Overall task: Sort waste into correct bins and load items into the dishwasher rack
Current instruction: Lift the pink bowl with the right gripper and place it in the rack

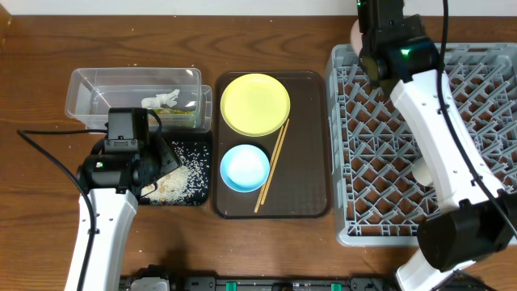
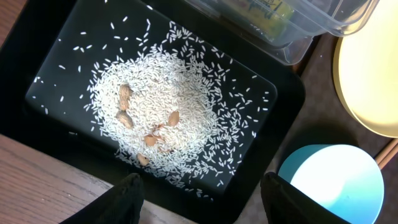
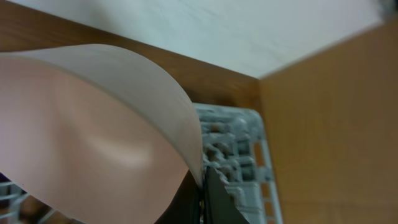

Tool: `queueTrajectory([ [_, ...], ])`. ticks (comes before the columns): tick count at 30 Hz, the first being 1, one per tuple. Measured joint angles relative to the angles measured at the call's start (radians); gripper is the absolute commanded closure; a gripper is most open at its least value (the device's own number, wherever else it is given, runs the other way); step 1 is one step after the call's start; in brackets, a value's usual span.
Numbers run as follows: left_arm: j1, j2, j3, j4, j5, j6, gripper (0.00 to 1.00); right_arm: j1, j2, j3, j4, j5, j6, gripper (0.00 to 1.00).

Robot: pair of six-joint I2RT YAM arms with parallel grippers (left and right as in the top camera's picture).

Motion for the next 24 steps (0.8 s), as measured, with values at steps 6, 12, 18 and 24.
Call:
queueTrajectory([
  [6,0.000,0.000,0.000,0.000,0.000,0.000,0.37,0.000,0.061,-0.010,-0.046,0.085,0.089,0.99],
  [12,0.000,0.000,0.000,0.000,0.000,0.000,0.37,0.000,0.159,-0.032,-0.091,0.096,0.171,0.99],
  [18,0.000,0.000,0.000,0.000,0.000,0.000,0.36,0.003,0.228,-0.034,-0.105,0.093,0.234,0.99],
  [24,0.000,0.000,0.000,0.000,0.000,0.000,0.36,0.031,0.229,-0.034,-0.149,0.053,0.258,0.99],
])
